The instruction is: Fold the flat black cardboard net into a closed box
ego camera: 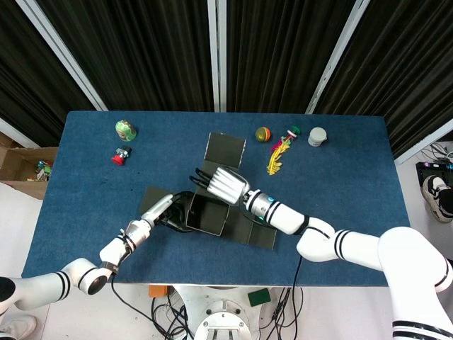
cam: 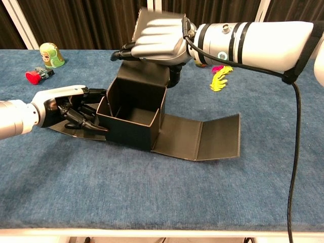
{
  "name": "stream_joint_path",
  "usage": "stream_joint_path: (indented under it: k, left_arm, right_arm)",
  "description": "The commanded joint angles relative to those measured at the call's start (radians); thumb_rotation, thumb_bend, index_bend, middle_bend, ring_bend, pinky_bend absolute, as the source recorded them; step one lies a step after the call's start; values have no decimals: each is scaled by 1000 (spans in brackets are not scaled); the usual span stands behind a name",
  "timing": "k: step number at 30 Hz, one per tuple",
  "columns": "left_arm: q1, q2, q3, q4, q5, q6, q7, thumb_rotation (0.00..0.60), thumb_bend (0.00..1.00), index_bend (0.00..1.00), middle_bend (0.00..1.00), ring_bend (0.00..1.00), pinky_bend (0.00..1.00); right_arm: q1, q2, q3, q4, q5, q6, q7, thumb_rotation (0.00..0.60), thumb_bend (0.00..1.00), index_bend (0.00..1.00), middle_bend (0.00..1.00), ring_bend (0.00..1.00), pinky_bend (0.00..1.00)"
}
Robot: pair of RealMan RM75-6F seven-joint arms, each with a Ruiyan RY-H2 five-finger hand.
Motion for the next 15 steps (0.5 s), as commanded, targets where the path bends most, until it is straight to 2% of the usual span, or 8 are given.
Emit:
stream_joint_path:
  k: [1, 6, 15]
  left_arm:
    - [-2, 9, -10, -24, -35, -22, 25, 600, 0, 358, 319, 609, 952]
    - [-3, 20, -16, -42, -64, -41, 52, 600, 0, 359, 324, 609, 952]
    - [-4, 53, -29, -77, -134, -86, 123, 600, 0, 357, 325, 609, 952]
  right_arm:
    - [-7, 2, 12, -13, 49, -30, -28, 600, 139, 0, 2, 681, 967]
    - [-21, 23, 27, -50, 90, -31, -24, 600, 128, 0, 0, 667, 974]
    - [-76, 124, 31, -170, 24, 30, 179, 600, 145, 0, 0, 647, 977]
